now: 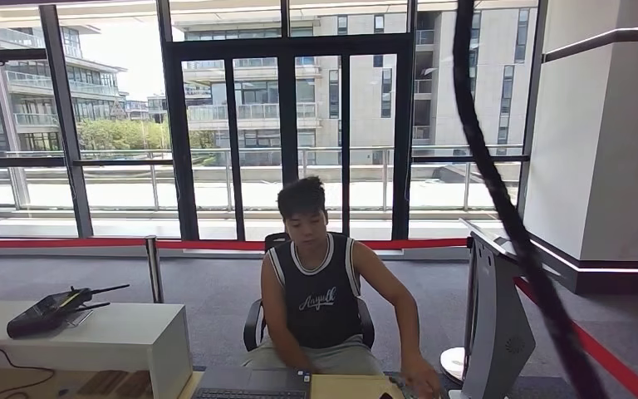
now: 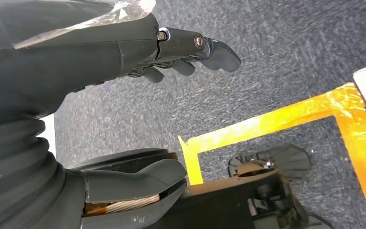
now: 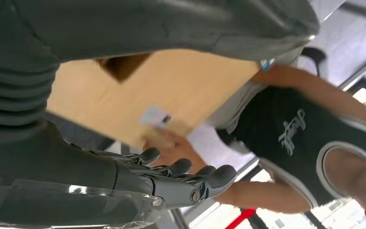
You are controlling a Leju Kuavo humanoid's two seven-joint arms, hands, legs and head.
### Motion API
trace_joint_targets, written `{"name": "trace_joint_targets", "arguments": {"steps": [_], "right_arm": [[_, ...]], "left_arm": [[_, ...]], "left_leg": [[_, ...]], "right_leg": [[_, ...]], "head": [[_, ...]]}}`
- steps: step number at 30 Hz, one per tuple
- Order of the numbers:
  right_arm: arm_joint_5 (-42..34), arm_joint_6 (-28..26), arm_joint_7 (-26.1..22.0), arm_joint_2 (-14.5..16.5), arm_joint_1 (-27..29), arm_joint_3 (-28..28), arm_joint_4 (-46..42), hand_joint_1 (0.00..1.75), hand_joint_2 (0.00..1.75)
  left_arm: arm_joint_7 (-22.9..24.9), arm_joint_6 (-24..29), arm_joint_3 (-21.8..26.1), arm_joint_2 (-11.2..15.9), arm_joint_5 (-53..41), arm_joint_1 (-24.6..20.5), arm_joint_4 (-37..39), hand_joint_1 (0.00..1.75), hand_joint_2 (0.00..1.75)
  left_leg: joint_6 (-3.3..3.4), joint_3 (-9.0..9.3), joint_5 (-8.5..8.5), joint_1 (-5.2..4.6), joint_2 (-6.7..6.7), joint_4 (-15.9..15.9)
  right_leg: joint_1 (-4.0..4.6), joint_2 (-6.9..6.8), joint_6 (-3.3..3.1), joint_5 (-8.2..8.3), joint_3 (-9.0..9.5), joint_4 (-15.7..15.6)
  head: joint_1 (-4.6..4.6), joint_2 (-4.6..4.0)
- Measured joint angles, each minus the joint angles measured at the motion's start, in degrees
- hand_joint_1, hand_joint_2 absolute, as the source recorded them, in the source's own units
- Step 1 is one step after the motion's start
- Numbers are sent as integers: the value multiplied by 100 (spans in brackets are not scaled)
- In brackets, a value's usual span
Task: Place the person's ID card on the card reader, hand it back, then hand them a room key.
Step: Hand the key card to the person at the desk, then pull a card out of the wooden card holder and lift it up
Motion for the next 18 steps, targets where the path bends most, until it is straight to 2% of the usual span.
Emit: {"name": "trace_joint_targets", "arguments": {"steps": [2, 7, 12, 18], "right_arm": [[-338, 89, -9, -44, 365, -2, -399, 0, 175], [-595, 139, 47, -204, 990, 32, -1264, 0, 175], [-411, 91, 179, -288, 1541, 143, -1903, 0, 175], [-45, -124, 351, -408, 1844, 306, -2337, 0, 175]], "left_arm": [[-28, 25, 5, 10, 56, 38, 1, 0, 175], [-39, 80, 34, 42, 165, 106, 4, 0, 175], [-40, 147, 67, 68, 284, 187, 4, 0, 175], [1, 155, 112, 82, 288, 211, 4, 0, 175]], "left_leg": [[0, -2, 0, 0, 0, 0], [0, -6, 0, -1, 2, 0], [0, -8, 0, -1, 1, -1], [0, -8, 0, -1, 1, -1]], "right_leg": [[0, 0, 0, 0, -1, 0], [0, 0, 0, 0, -5, -1], [0, 0, 0, 0, -6, -2], [-1, 0, 0, 0, -6, -2]], "head": [[0, 0], [-1, 0], [-3, 0], [-1, 0]]}}
